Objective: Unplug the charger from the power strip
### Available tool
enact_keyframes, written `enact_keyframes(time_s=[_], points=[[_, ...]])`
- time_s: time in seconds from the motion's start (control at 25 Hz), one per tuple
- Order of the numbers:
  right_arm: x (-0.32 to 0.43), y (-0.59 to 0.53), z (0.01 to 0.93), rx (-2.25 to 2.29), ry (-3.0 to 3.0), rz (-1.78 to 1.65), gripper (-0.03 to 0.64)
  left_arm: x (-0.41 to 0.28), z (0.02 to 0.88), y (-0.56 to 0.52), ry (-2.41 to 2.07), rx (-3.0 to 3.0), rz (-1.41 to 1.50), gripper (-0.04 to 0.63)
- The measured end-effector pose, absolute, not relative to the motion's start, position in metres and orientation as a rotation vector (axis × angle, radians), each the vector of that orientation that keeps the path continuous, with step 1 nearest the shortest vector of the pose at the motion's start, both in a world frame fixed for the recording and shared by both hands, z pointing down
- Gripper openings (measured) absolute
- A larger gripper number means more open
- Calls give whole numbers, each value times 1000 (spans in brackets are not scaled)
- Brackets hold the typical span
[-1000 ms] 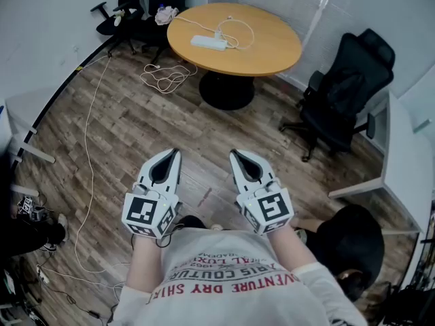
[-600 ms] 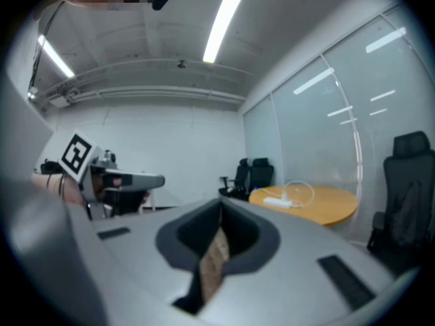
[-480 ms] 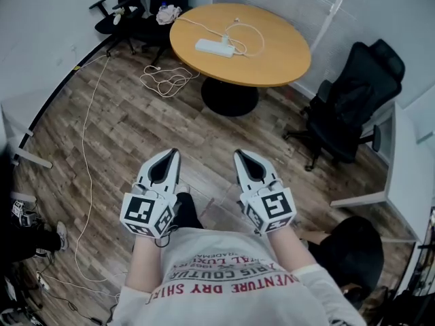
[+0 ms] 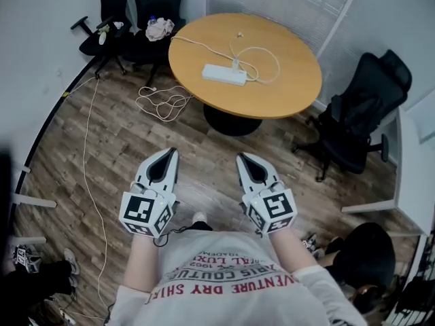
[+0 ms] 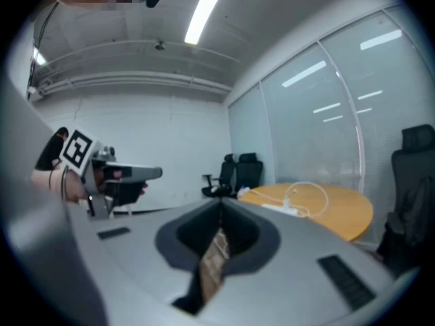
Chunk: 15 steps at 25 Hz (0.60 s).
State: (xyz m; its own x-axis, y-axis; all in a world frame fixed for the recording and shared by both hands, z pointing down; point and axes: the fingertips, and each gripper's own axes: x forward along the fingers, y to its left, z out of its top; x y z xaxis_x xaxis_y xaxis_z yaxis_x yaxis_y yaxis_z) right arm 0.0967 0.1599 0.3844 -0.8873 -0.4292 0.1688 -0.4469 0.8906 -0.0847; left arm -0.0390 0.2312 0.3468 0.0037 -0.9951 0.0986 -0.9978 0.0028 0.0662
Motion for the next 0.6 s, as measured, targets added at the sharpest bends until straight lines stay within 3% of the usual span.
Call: enact_keyframes(time_s=[0.2, 0.6], points=[[50, 108, 387, 775, -2869, 203, 29, -95, 351, 178, -2067, 2175, 34, 31], [-5, 3, 415, 793, -2819, 237, 29, -145, 391, 67, -1977, 2161, 47, 31]])
